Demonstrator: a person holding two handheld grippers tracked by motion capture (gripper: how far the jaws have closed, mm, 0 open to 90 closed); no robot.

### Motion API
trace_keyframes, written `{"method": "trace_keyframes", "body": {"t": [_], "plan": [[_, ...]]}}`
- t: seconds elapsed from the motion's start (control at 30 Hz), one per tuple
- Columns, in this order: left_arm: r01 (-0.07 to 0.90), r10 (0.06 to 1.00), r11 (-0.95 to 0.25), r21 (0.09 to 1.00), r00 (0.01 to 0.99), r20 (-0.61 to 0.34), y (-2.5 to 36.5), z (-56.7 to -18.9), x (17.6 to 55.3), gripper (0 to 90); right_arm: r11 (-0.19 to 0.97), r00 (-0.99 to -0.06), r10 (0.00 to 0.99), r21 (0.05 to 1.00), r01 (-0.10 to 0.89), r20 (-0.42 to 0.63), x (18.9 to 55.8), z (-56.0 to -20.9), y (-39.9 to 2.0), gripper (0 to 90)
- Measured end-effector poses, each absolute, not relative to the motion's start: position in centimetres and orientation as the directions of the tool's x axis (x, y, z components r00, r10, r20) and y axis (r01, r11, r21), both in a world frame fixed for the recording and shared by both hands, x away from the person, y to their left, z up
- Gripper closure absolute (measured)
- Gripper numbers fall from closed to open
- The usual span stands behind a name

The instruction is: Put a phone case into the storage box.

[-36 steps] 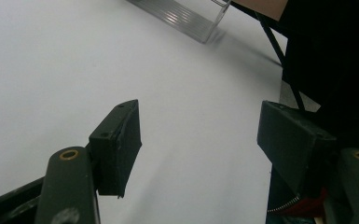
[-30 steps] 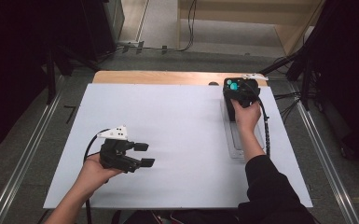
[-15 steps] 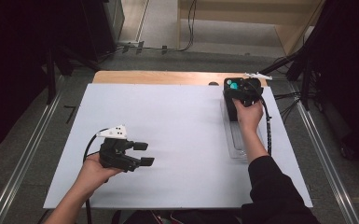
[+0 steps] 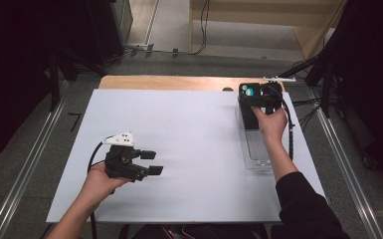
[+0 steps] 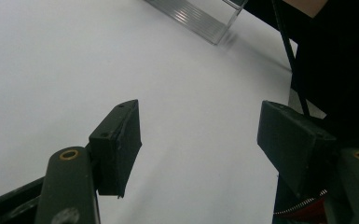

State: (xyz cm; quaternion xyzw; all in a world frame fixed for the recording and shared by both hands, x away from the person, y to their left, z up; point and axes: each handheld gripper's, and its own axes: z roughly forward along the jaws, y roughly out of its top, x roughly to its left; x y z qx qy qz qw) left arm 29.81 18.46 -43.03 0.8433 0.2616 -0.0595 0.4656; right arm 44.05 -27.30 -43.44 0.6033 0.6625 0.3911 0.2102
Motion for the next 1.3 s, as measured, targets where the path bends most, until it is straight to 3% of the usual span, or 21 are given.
{"method": "trace_keyframes", "body": {"t": [0.67, 0.93, 1.07, 1.3], "plan": [[0.528, 0.434, -0.417, 0.740, 0.831, -0.348, 19.4, -43.3, 29.8, 30.5, 0.069, -0.382, 0.890, 0.753, 0.654, 0.250, 40.3, -40.7, -25.6, 1.2], [0.529, 0.435, -0.418, 0.739, 0.830, -0.348, 19.7, -43.5, 29.9, 30.5, 0.097, -0.444, 0.855, 0.757, 0.646, 0.269, 38.3, -40.6, -25.4, 5.3], [0.528, 0.432, -0.416, 0.740, 0.831, -0.350, 19.7, -43.5, 29.9, 30.5, 0.100, -0.469, 0.837, 0.762, 0.640, 0.284, 37.2, -40.7, -25.7, 11.8], [0.527, 0.430, -0.419, 0.740, 0.832, -0.350, 19.8, -43.7, 29.8, 30.5, 0.118, -0.523, 0.798, 0.773, 0.623, 0.299, 35.5, -40.8, -25.7, 12.6]]}}
